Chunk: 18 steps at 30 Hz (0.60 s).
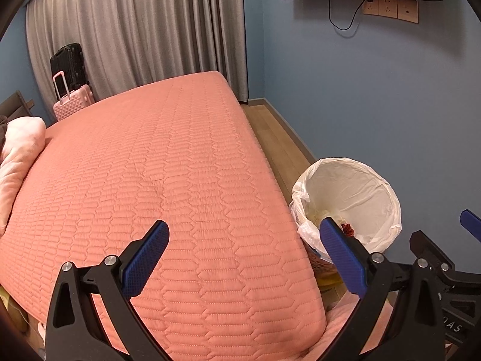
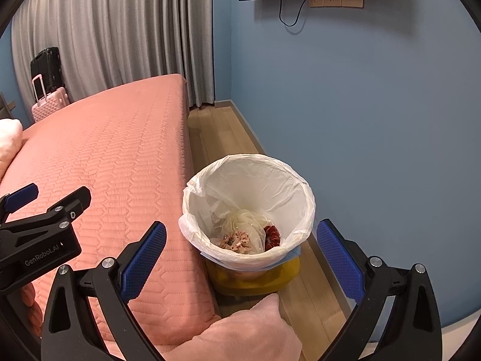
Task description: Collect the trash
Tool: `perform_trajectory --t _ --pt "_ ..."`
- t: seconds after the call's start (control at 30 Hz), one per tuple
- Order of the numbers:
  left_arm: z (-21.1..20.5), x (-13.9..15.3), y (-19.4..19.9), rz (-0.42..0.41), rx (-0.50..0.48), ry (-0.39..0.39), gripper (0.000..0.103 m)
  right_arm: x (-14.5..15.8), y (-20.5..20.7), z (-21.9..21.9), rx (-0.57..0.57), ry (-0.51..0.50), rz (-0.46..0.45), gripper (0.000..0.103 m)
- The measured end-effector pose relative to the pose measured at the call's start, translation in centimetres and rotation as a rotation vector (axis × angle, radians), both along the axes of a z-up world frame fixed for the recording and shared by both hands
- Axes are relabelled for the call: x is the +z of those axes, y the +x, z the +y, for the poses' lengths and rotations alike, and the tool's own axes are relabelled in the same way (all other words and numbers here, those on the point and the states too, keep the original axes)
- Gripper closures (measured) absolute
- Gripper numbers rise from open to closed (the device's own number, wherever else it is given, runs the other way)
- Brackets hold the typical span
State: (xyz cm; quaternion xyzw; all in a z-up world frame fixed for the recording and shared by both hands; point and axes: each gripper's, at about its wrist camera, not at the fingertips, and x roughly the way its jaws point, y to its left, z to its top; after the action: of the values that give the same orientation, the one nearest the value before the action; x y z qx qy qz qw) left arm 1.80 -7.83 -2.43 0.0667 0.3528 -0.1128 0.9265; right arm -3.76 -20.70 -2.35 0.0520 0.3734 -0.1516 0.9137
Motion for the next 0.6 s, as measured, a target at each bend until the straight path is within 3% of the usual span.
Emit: perform_trajectory --t 0.6 --pt "-1.6 -1.4 0.0 0.073 -0.03 0.044 0.007 -0.8 -0.2 -0.6 -0.012 0.005 0.023 0.005"
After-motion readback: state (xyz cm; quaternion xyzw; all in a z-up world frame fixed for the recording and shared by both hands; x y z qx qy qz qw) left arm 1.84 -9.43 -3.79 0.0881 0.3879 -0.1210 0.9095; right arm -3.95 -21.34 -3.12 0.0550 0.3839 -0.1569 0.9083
